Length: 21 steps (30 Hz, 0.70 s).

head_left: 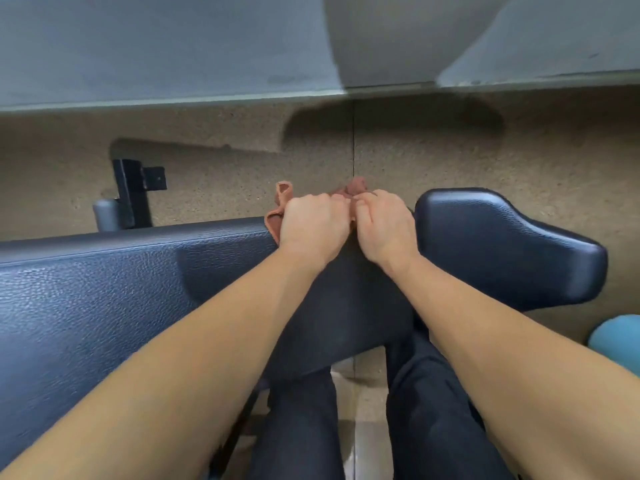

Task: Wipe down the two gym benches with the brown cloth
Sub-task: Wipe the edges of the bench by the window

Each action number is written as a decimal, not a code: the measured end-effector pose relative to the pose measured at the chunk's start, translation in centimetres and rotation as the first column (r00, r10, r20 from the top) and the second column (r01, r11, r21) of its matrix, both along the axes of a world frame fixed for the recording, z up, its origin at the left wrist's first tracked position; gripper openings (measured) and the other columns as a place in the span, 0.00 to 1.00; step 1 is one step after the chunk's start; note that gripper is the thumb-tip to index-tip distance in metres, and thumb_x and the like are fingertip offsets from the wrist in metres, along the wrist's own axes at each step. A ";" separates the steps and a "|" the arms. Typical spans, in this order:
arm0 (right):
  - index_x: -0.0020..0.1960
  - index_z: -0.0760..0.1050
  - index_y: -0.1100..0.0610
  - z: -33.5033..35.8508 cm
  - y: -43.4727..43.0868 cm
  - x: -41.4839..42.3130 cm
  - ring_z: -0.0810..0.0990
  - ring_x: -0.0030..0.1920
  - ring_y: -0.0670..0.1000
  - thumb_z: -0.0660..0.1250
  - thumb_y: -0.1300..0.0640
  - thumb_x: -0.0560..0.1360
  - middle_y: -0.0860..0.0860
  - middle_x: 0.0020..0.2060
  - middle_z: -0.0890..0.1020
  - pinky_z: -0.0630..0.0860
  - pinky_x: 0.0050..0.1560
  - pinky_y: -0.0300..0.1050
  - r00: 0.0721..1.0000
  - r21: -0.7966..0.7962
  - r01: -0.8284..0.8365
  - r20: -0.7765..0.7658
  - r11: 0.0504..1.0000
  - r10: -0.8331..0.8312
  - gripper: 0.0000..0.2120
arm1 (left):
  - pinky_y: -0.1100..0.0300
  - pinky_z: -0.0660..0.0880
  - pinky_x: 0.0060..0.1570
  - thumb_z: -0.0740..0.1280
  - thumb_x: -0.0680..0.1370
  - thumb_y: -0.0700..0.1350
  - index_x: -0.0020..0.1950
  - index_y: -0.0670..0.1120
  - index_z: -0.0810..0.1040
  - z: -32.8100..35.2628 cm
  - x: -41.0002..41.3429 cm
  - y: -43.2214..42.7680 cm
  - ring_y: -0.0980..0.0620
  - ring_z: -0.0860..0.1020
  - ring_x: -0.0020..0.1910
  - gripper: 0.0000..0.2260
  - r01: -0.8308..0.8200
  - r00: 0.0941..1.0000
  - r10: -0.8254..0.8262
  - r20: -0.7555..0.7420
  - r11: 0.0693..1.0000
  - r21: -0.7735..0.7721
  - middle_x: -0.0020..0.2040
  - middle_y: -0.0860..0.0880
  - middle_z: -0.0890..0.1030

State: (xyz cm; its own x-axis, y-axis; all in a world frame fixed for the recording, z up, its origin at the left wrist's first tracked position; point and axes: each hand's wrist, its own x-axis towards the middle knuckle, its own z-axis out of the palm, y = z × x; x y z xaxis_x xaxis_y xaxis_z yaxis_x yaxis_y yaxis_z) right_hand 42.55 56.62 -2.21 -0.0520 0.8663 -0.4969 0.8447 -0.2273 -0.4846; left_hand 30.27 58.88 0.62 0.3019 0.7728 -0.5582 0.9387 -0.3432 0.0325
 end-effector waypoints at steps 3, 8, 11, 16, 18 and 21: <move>0.54 0.82 0.60 0.7 -0.5 -1.8 0.78 0.54 0.59 0.51 0.56 0.80 0.58 0.51 0.83 0.69 0.58 0.52 1.000 0.028 -0.007 -0.029 1.000 0.007 0.21 | 0.57 0.62 0.29 0.61 0.80 0.48 0.44 0.47 0.79 1.1 -2.3 -0.7 0.44 0.81 0.32 0.09 0.014 0.992 -0.014 -0.128 1.000 0.004 0.36 0.47 0.83; 0.57 0.81 0.55 -3.6 0.3 1.2 0.79 0.55 0.57 0.46 0.50 0.79 0.54 0.53 0.83 0.72 0.58 0.50 0.999 -0.020 0.016 -0.044 1.000 -0.017 0.25 | 0.55 0.64 0.35 0.58 0.81 0.43 0.49 0.45 0.80 -1.2 1.7 -0.5 0.41 0.83 0.42 0.10 -0.052 0.995 0.053 -0.085 0.999 0.012 0.44 0.45 0.84; 0.56 0.81 0.54 -5.6 0.5 3.0 0.79 0.54 0.58 0.50 0.51 0.81 0.54 0.53 0.83 0.71 0.53 0.50 0.997 -0.016 0.080 -0.016 0.997 -0.080 0.21 | 0.54 0.64 0.37 0.56 0.81 0.42 0.53 0.45 0.79 -3.0 4.4 -0.1 0.41 0.82 0.47 0.12 -0.049 0.996 0.053 -0.067 0.997 0.061 0.49 0.45 0.83; 0.45 0.76 0.54 -7.9 -1.1 6.9 0.78 0.48 0.62 0.48 0.50 0.81 0.58 0.48 0.83 0.68 0.46 0.52 0.963 -0.062 0.269 -0.002 0.961 -0.270 0.20 | 0.53 0.62 0.38 0.54 0.81 0.42 0.55 0.44 0.78 -6.0 9.3 0.1 0.41 0.81 0.50 0.13 0.042 0.999 -0.042 -0.004 0.999 0.035 0.52 0.45 0.83; 0.42 0.73 0.57 -8.1 -1.9 7.4 0.77 0.46 0.64 0.45 0.48 0.78 0.59 0.44 0.82 0.70 0.46 0.54 0.911 -0.061 0.409 -0.032 0.910 -0.412 0.22 | 0.53 0.62 0.38 0.53 0.83 0.44 0.56 0.44 0.76 -7.2 10.6 0.1 0.42 0.81 0.51 0.13 0.072 0.997 -0.073 0.021 0.997 0.043 0.53 0.46 0.82; 0.43 0.73 0.58 -7.4 -4.1 6.4 0.78 0.49 0.65 0.47 0.50 0.80 0.61 0.46 0.83 0.71 0.50 0.58 0.823 -0.049 0.567 0.005 0.822 -0.567 0.20 | 0.53 0.63 0.38 0.52 0.84 0.47 0.57 0.46 0.75 -8.4 10.9 -0.1 0.43 0.81 0.51 0.14 0.211 0.976 -0.215 0.047 0.974 0.080 0.54 0.47 0.82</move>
